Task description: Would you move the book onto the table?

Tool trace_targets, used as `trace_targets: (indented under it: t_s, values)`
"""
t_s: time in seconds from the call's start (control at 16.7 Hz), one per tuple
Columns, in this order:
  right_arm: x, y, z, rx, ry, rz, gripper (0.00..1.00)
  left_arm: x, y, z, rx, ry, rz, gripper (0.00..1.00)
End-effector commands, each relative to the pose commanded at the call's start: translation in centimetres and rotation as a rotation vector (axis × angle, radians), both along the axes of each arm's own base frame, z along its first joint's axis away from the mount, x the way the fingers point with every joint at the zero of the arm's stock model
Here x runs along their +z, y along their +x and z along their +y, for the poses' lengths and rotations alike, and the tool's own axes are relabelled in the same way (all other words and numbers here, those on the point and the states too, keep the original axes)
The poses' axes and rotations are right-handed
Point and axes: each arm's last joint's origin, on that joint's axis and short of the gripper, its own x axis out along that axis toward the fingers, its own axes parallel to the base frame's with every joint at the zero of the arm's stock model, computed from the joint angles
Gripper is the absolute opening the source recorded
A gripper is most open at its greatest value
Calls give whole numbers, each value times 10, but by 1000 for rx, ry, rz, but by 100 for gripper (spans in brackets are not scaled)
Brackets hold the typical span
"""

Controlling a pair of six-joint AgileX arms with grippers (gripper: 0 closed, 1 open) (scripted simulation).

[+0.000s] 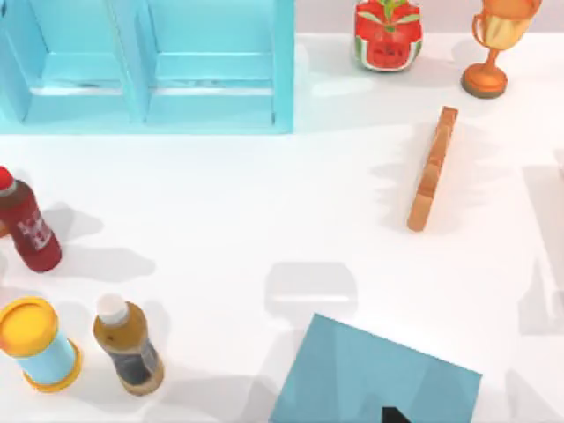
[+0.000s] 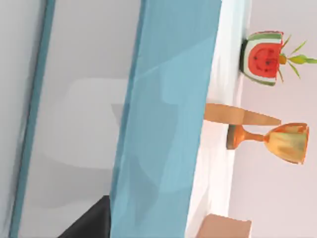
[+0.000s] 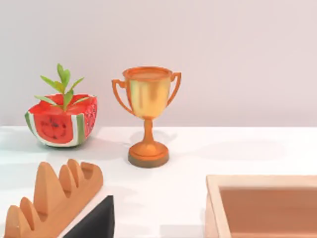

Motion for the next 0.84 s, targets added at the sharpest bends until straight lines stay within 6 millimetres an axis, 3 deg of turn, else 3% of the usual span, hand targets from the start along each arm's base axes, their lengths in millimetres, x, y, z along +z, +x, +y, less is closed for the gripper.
trace_targets:
  t_s: [0.48,0.84]
  values:
    - [0,0,0,0,0,0,100,9,-64,8,8,17,-69,100]
    - [0,0,0,0,0,0,100,12,-80,11,2,22,-99,100]
